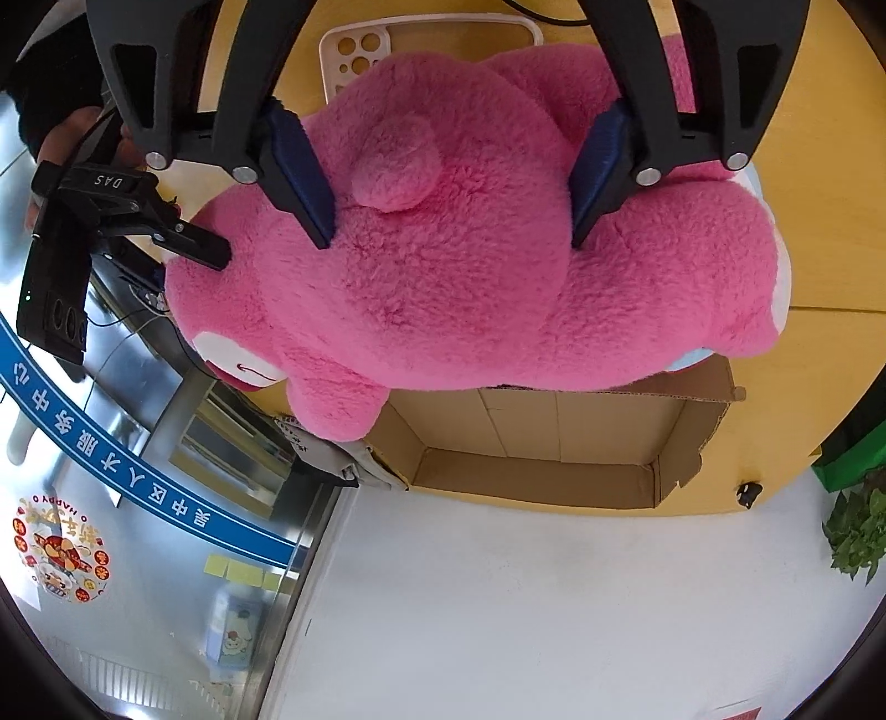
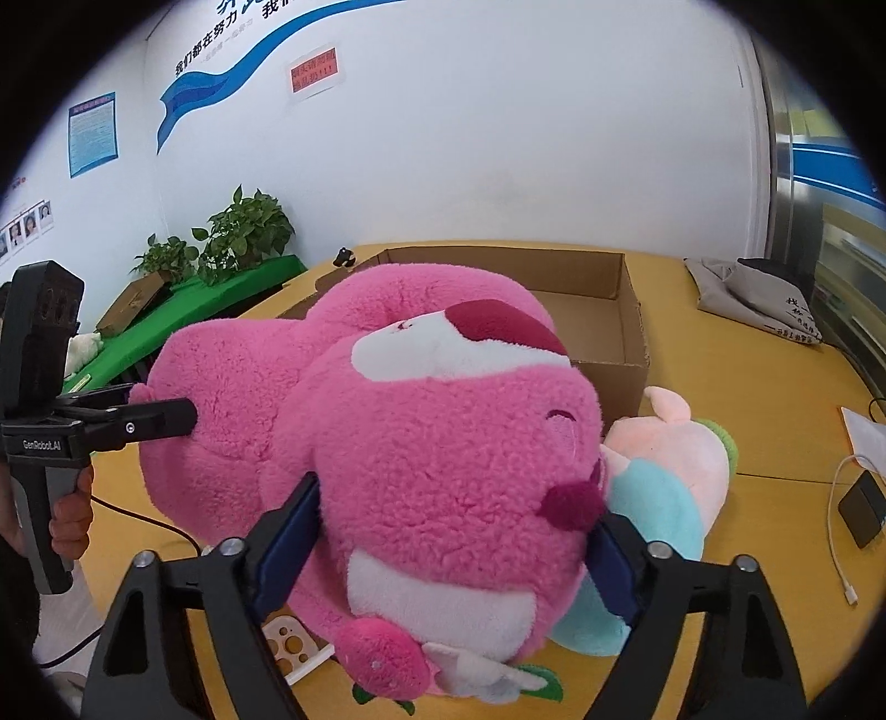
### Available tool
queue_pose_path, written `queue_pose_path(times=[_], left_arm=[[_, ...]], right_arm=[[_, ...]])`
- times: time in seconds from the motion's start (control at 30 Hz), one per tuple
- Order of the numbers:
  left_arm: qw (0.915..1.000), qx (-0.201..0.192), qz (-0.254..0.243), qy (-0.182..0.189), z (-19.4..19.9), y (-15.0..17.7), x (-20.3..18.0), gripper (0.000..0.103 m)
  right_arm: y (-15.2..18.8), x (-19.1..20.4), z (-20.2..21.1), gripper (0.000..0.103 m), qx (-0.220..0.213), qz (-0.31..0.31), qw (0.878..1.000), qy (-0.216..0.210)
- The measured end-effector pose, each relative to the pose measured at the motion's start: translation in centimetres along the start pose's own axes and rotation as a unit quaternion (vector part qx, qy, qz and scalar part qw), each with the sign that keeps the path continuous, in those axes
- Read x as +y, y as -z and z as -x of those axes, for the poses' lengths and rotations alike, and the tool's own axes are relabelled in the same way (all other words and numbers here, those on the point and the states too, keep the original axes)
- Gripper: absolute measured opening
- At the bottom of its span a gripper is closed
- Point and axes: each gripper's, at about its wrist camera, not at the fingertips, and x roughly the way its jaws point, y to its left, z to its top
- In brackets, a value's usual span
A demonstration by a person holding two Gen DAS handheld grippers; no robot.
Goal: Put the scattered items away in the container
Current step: 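Close both grippers on the pink bear's body, then lift the pink bear with both grippers and carry it over the box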
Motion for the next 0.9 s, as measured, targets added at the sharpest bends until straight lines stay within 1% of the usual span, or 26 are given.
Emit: queue_pose_path(times=[0.03, 0.07, 0.1, 0.2, 0.27, 0.37, 0.43, 0.53, 0.67, 0.8, 0.9], left_arm=[[1.0, -0.003, -0.002, 0.0, 0.3, 0.1, 0.0, 0.068], [1.0, -0.006, -0.006, -0.003, 0.5, 0.2, -0.1, 0.06], [0.9999, -0.007, -0.01, -0.006, 0.7, 0.4, -0.2, 0.056], [0.9996, -0.016, -0.02, -0.015, 1.6, 0.7, -0.7, 0.046], [0.9994, -0.028, -0.019, -0.013, 2.7, 0.5, -0.8, 0.044], [0.9981, -0.059, -0.014, -0.002, 5.3, -0.5, -1.1, 0.044], [0.9961, -0.085, -0.022, -0.004, 6.9, -1.7, -1.6, 0.044], [0.9919, -0.118, -0.045, -0.009, 8.5, -4.6, -2.3, 0.044], [0.9858, -0.146, -0.08, -0.016, 8.2, -10.0, -2.4, 0.044], [0.9826, -0.156, -0.101, -0.013, 5.2, -16.5, -1.4, 0.044], [0.9845, -0.144, -0.1, -0.007, 1.1, -21.5, 0.1, 0.044]], right_arm=[[0.1, 0.1, 0.3, 0.073, -0.003, -0.003, 1.0, 0.0], [0.2, 0.2, 0.6, 0.07, -0.006, -0.005, 1.0, 0.002], [0.4, 0.3, 0.8, 0.069, -0.009, -0.005, 1.0, 0.004], [0.4, 1.1, 1.5, 0.062, -0.021, -0.005, 1.0, 0.014], [0.3, 1.6, 2.6, 0.058, -0.043, -0.008, 0.999, 0.011], [-0.7, 2.0, 4.4, 0.056, -0.073, -0.018, 0.997, 0.002], [-1.7, 2.4, 5.5, 0.056, -0.092, -0.014, 0.996, -0.003], [-4.0, 2.7, 6.5, 0.056, -0.123, -0.006, 0.992, -0.009], [-8.3, 1.7, 5.7, 0.056, -0.152, -0.004, 0.988, -0.014], [-13.9, -0.5, 3.2, 0.056, -0.178, -0.001, 0.984, -0.007], [-18.0, -3.1, 0.0, 0.056, -0.179, -0.012, 0.984, 0.001]])
